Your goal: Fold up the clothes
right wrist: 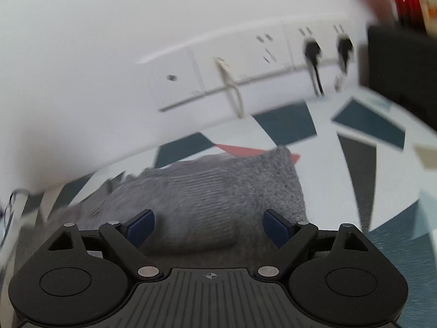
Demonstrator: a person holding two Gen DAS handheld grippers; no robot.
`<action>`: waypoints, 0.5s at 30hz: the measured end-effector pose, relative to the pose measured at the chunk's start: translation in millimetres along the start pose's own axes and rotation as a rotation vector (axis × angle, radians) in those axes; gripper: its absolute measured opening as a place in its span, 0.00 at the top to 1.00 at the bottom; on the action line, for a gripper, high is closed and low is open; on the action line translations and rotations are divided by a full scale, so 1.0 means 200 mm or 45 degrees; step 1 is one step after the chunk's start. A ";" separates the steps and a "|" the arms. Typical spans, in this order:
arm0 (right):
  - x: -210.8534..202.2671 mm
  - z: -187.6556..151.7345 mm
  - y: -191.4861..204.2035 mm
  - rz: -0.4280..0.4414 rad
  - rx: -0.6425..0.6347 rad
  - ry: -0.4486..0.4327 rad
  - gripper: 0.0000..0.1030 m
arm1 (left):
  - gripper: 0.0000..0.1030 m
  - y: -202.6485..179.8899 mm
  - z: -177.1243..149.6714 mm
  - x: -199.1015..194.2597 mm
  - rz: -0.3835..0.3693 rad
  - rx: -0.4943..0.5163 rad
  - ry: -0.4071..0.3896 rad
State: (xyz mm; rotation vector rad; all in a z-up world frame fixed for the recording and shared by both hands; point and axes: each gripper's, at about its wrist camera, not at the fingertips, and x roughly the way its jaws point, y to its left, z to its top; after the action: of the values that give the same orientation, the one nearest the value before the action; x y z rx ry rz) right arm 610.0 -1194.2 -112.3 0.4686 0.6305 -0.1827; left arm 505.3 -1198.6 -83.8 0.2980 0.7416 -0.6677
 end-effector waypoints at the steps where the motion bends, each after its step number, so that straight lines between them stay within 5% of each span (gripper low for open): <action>1: 0.04 0.01 -0.01 0.000 0.027 0.010 0.21 | 0.20 0.00 -0.05 0.00 0.011 0.029 0.028; 2: 0.06 0.01 -0.02 0.003 0.027 0.007 0.22 | 0.20 -0.01 -0.10 0.01 0.027 0.057 0.049; 5: 0.11 0.04 0.05 0.036 -0.063 0.042 0.62 | 0.20 -0.02 -0.15 0.06 0.116 0.062 0.052; 7: 0.12 0.04 0.10 0.060 -0.110 0.074 0.74 | 0.20 -0.01 -0.15 0.10 0.152 0.013 0.054; 8: 0.11 0.05 0.12 0.075 -0.118 0.079 0.94 | 0.20 0.00 -0.15 0.12 0.175 -0.010 0.057; 11: 0.07 0.10 0.16 0.094 -0.087 0.033 0.94 | 0.19 0.01 -0.14 0.18 0.245 -0.002 0.060; 15: -0.11 0.25 0.17 0.110 -0.051 -0.188 0.94 | 0.18 0.00 -0.14 0.18 0.336 0.101 -0.002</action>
State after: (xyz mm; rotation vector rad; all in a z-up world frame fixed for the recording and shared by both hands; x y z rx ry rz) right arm 629.9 -1186.9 -50.9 0.4388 0.4675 -0.1215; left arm 510.5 -1202.2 -128.8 0.4595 0.6609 -0.4476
